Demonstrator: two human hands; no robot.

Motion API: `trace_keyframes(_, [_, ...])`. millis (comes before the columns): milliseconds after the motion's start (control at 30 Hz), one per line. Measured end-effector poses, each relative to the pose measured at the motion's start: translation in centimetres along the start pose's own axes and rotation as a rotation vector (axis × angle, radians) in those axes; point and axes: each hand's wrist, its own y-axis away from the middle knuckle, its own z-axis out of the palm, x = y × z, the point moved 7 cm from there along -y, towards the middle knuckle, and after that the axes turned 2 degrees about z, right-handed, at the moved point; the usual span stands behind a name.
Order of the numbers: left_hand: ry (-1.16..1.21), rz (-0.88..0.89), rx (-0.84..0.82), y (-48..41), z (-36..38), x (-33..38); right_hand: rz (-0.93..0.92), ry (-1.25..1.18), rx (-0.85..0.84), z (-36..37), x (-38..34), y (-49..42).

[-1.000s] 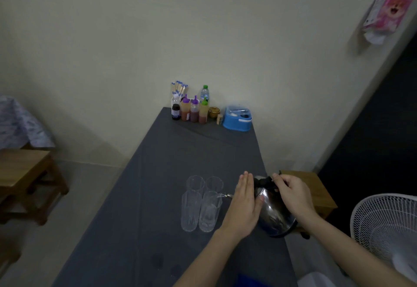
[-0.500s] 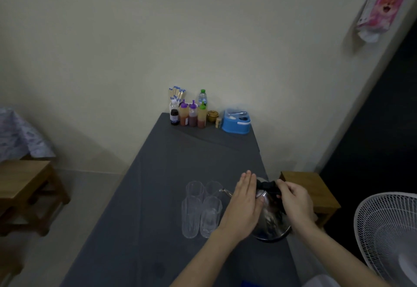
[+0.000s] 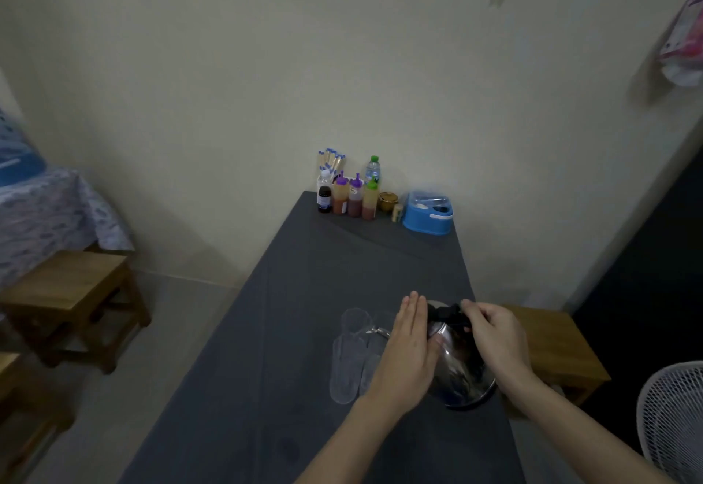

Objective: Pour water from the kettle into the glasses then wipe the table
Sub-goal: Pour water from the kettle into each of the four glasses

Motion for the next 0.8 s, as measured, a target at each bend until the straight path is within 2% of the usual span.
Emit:
trace_keyframes(500, [0.152, -0.062, 0.057, 0.7, -1.0, -0.3, -0.19, 0.186, -0.097, 0.6, -4.3, -0.9])
trace_keyframes(800, [0.169, -0.063, 0.09, 0.5, -0.9, 0.0, -0.239, 0.286, -0.111, 0.5, -5.1, -2.0])
